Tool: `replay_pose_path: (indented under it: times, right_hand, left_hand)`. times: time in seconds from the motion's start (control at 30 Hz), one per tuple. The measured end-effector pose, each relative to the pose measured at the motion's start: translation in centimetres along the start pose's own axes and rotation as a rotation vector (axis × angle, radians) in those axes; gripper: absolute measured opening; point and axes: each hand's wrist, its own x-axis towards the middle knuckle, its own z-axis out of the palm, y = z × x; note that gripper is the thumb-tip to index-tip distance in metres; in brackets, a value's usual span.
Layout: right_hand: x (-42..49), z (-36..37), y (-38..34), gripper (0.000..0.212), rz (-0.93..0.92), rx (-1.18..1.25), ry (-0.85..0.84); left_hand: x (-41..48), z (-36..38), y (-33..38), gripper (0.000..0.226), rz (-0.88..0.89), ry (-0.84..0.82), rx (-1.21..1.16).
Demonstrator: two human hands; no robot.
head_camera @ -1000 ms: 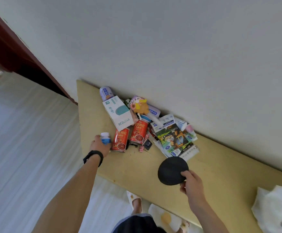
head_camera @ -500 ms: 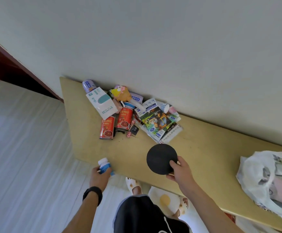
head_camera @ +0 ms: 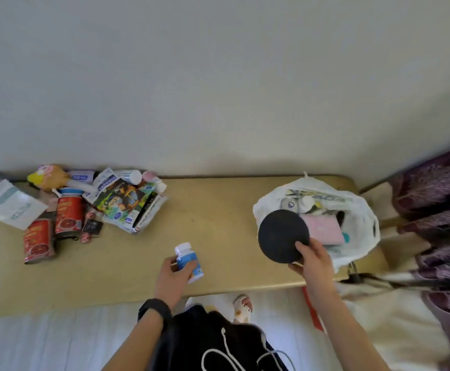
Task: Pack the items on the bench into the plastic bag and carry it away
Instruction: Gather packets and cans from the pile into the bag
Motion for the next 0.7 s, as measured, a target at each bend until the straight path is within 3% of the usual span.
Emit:
replay_pose_path:
  times: [0.13,0.23,0.43,0.6,0.7]
  right_hand:
    - [3.8,-6.8,-1.3,0.011,-0.115,-0.051,0.172]
    - [6.2,-9.5,-1.7,0.011,-0.269,-0.287,0.261]
    - [8.6,-9.8,1.0,0.043,-0.375,-0.942,-0.063]
    - [3.6,-9.4,2.8,0.028,-0.069,-0.415,-0.410]
    - [3.0,-10.6,4.0,0.030,-0.065,-0.324,-0.444]
  left_hand:
    - [-1.3,6.1,2.2,0.041,0.086,-0.076,0.105]
    - [-2.7,9.7,3.2,0.042,0.134,-0.109,0.185]
    - [-6.0,15.1,4.3,0.042,0.230,-0.284,0.313]
    - [-7.1,18.4,4.5,0.057,0.326,-0.451,0.513]
    - [-7.5,20.0,4.8,0.068,0.393,-0.507,0.610]
